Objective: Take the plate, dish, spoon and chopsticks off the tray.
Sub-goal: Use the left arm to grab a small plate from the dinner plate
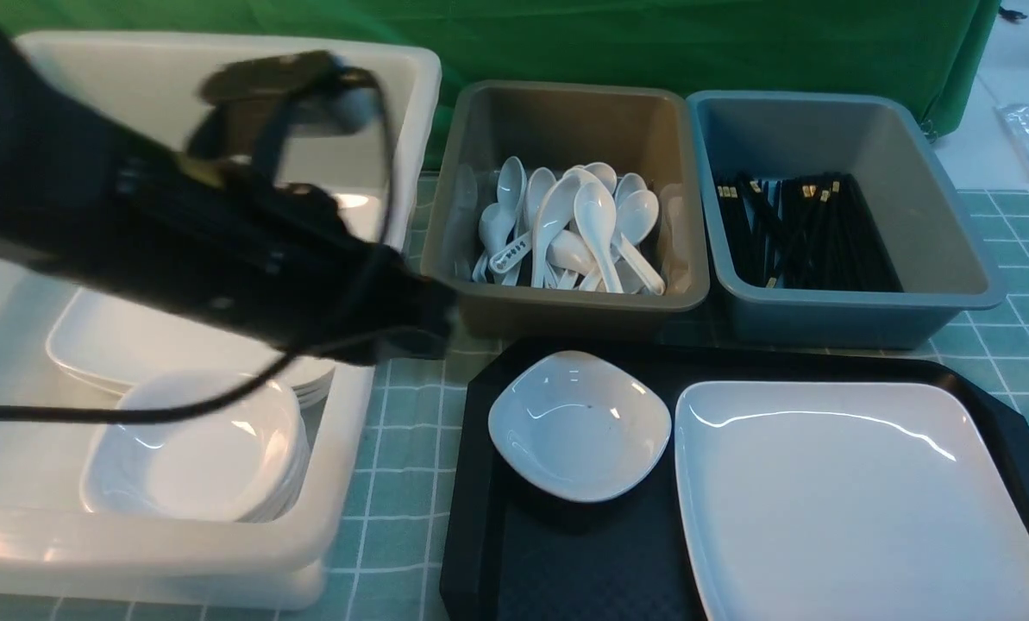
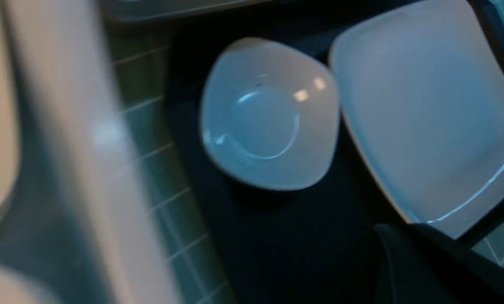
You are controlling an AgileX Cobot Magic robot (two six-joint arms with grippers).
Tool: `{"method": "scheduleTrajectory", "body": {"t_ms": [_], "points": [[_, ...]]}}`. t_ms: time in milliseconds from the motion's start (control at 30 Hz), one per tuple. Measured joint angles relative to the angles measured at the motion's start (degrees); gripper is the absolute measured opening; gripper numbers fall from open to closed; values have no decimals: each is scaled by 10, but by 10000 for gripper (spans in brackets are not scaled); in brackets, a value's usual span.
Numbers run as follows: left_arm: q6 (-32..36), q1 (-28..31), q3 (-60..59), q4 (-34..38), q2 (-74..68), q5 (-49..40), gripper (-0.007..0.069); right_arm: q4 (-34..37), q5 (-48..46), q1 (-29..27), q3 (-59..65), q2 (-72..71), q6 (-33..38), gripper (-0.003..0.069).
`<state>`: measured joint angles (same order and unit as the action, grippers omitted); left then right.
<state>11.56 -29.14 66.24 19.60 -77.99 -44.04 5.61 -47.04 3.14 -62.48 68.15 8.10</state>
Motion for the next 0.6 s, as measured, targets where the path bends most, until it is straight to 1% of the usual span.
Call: {"method": "scheduleTrajectory", "body": {"t_ms": [33, 67, 133, 200, 233, 267, 367, 400, 500, 600], "points": [[-1, -12, 8, -7, -8, 4, 16, 0, 0, 0, 0, 0, 0, 69], [-3, -59, 30, -34, -48, 16, 29, 0, -1, 0, 0, 0, 0, 69], [-9, -94, 56, -64, -91, 19, 60, 0, -3, 0, 0, 0, 0, 69], [-17, -109, 66, -78, -115, 19, 85, 0, -4, 0, 0, 0, 0, 69], [-24, -122, 76, -92, -139, 19, 116, 0, -6, 0, 0, 0, 0, 69], [-33, -137, 88, -116, -176, 19, 185, 0, -11, 0, 0, 0, 0, 69], [-40, -148, 106, -162, -238, 20, 312, 0, -25, 0, 0, 0, 0, 69], [-42, -149, 112, -180, -258, 25, 374, 0, -28, 0, 1, 0, 0, 69], [-42, -149, 116, -204, -292, 40, 472, 0, -30, 0, 1, 0, 0, 73], [-41, -149, 117, -216, -317, 57, 540, 0, -31, 0, 1, 0, 0, 76]]}}
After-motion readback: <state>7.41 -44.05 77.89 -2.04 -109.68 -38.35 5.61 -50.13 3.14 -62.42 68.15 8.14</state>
